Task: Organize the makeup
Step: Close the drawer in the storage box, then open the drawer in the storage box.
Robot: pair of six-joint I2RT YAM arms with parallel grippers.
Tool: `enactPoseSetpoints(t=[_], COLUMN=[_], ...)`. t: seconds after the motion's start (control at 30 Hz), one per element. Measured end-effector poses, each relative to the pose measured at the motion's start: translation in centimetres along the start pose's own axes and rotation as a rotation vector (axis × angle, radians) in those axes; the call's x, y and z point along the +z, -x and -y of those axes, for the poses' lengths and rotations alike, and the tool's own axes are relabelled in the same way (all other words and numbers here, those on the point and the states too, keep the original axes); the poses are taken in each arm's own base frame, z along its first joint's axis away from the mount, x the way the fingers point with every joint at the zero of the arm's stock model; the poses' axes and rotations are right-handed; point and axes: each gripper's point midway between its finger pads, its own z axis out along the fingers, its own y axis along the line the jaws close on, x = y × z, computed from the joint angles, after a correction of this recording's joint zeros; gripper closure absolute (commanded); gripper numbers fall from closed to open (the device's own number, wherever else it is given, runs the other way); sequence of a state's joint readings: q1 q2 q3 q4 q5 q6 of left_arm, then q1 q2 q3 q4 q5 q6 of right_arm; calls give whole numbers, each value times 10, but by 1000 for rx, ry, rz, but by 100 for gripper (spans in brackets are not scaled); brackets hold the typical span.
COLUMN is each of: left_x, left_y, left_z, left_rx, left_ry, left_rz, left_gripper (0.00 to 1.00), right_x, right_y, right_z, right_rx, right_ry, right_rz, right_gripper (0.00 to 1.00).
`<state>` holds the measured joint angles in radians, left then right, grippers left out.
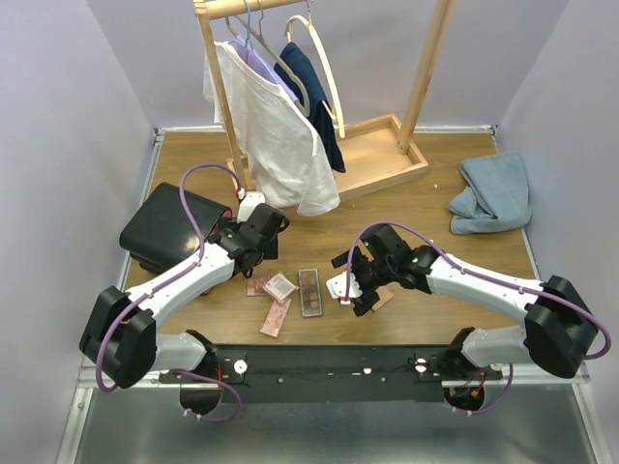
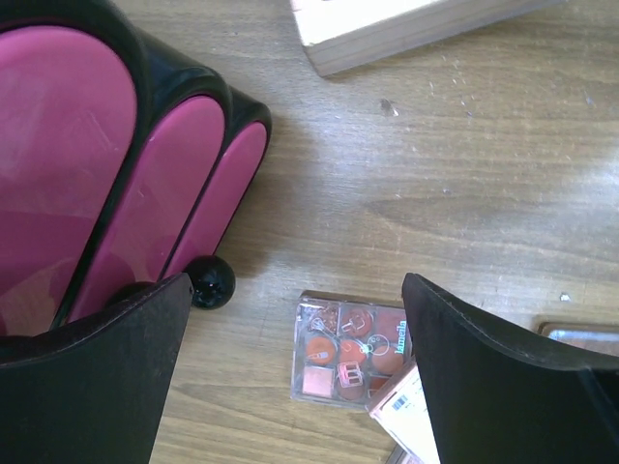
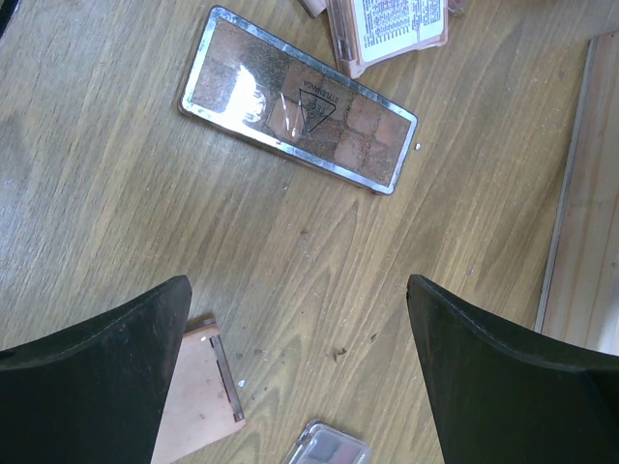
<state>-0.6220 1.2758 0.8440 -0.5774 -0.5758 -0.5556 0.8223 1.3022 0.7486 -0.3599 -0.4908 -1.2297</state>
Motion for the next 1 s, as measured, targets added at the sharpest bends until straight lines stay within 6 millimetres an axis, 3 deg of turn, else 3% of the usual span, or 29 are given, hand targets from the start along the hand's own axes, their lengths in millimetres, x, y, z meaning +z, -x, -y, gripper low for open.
enactPoseSetpoints(t=[0.2,0.67,1.0], left_x=[-7,-77,-110], left_y=[4,40,51], left_z=[8,33,28], left_rx=[16,-44,-7], left_ry=[-74,-435,-529], left_rz=[7,155,224], left_gripper=[2,1,1], right_x=[-1,-1,1], right_y=[-1,-2,7], right_z=[1,0,-5], right_rx=[3,29,91], right_ry=[-2,-3,15], right_rz=[-2,-2,43], right_gripper=[0,0,0])
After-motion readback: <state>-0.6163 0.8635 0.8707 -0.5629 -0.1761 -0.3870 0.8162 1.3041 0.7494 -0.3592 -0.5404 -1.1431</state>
